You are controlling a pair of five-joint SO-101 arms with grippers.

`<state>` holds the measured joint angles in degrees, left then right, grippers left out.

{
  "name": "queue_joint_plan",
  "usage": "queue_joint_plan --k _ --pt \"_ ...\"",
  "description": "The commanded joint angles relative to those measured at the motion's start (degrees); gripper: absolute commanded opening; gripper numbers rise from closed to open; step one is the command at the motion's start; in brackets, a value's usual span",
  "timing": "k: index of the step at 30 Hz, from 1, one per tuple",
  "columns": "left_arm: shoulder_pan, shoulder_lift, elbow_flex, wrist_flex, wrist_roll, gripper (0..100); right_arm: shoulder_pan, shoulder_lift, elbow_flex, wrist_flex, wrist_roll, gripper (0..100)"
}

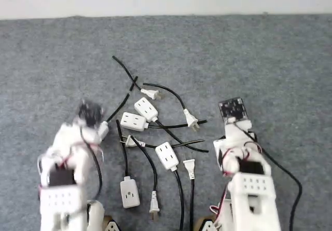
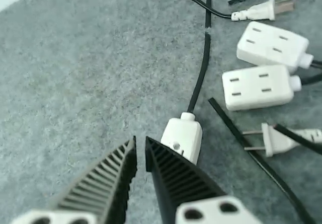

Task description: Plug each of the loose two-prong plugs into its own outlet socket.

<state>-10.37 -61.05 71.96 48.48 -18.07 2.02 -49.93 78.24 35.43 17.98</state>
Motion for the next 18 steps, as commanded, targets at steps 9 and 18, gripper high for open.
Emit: queue_joint_plan --k 9,18 --pt "1.32 72.79 -46.46 11.69 7.82 4 0.22 18.15 -12.48 -0.57 0.35 24.7" --pt "1.41 59.69 -32.13 1.32 7.82 4 0.22 18.15 -12.48 -0.57 0.35 24.7"
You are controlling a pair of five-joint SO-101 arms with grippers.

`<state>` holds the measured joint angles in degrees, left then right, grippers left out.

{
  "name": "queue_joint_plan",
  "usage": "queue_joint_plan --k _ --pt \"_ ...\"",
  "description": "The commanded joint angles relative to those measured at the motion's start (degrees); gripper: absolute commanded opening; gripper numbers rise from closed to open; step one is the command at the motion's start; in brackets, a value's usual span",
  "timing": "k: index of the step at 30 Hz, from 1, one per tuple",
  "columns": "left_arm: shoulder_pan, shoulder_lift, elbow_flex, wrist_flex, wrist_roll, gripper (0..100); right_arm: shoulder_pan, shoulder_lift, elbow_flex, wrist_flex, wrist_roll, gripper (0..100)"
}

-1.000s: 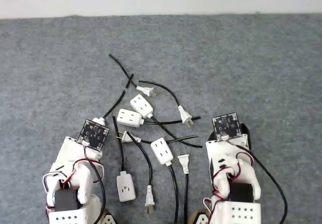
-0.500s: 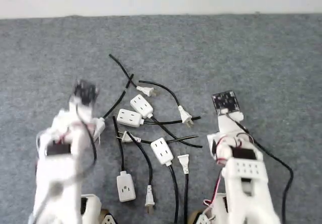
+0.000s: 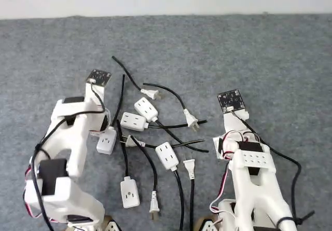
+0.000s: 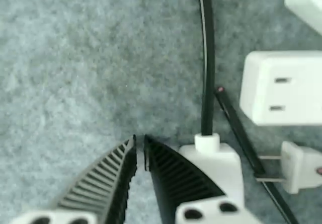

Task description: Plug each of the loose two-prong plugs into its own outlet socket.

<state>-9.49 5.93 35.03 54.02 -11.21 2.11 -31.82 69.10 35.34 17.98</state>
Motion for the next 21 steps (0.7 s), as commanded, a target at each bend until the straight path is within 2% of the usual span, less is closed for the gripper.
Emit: queue_joint_plan --k 1,8,12,15,21 --pt "0.53 -9.93 6.99 -5.63 0.97 4 0.13 0.04 -3.34 -0.48 0.35 24.7" --pt "0.53 -32.35 23.25 -14.24 1.05 4 0.13 0.04 -3.34 -0.48 0.35 24.7" --pt "0.53 -42.64 29.67 -15.82 1.14 4 0.13 0.04 -3.16 -0.48 0.53 24.7" --pt "0.53 -45.45 31.69 -15.65 1.14 4 0.13 0.04 -3.08 -0.4 0.53 24.7" --pt "0.53 -42.73 29.67 -11.6 1.14 4 0.22 0.04 -2.99 -0.31 0.53 24.7"
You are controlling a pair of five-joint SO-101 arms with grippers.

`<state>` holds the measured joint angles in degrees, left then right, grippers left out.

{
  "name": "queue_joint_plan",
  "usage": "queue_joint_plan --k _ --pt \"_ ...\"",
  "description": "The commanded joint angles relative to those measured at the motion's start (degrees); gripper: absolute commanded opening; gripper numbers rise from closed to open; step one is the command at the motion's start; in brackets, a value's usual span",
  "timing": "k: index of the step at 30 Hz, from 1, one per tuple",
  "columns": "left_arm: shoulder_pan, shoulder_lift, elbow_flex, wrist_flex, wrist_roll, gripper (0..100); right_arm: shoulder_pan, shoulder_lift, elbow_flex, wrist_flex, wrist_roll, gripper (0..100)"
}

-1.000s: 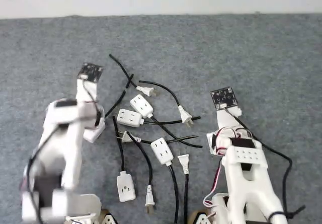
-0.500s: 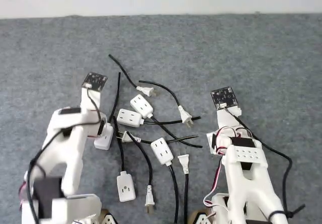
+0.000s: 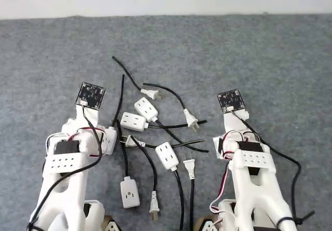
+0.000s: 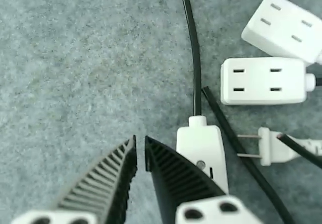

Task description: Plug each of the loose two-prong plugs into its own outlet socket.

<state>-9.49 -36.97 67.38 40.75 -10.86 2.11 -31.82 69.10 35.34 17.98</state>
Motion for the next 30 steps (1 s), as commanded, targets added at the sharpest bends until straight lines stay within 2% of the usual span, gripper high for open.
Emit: queue_joint_plan --k 1,14,20,30 --pt "0.53 0.62 -2.95 1.93 0.79 4 0.31 0.04 -2.99 -0.04 0.53 24.7" --pt "0.53 0.44 -1.63 1.49 0.97 4 0.13 -0.13 -2.99 0.57 0.35 24.7" --pt "0.53 0.53 1.8 -4.66 0.97 4 0.13 -0.13 -2.99 0.48 0.62 24.7" --pt "0.53 0.53 2.68 -5.01 0.7 4 0.13 -0.04 -2.99 0.4 0.62 24.7"
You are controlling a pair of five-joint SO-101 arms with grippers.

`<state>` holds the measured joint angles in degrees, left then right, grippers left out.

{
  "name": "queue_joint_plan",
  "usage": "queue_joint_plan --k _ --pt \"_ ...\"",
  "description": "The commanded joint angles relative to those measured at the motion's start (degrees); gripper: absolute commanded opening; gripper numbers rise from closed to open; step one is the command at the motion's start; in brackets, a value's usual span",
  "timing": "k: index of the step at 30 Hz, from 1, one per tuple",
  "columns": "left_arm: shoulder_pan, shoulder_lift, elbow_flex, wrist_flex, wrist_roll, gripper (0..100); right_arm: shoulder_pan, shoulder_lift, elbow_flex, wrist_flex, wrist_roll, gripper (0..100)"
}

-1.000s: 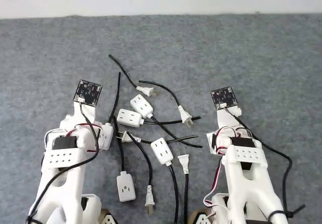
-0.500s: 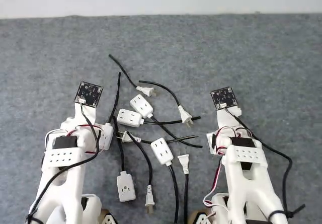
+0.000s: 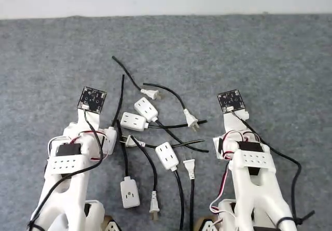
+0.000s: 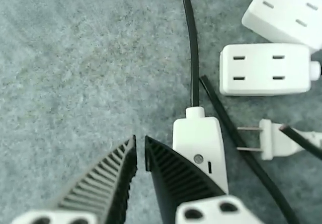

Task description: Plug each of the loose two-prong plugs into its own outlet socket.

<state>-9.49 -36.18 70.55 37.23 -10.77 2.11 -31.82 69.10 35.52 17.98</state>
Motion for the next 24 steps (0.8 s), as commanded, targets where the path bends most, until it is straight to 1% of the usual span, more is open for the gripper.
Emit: queue_joint_plan --k 1,4,9,21,24 --pt "0.53 -0.26 -0.48 -1.49 0.62 4 0.13 -0.04 -2.99 0.22 0.62 24.7" --pt "0.53 -0.18 -0.48 -1.85 0.62 4 0.13 0.4 -3.25 -0.04 0.62 24.7" --pt "0.62 -0.18 -0.48 -1.85 0.62 4 -1.8 0.48 -2.9 -0.66 0.7 24.7" --pt "0.62 -0.35 -0.4 -1.85 0.62 4 -1.63 0.48 -2.9 -1.01 0.7 24.7" --pt "2.37 -0.62 -0.4 -2.55 0.62 4 -1.63 0.48 -2.9 -1.1 0.7 24.7"
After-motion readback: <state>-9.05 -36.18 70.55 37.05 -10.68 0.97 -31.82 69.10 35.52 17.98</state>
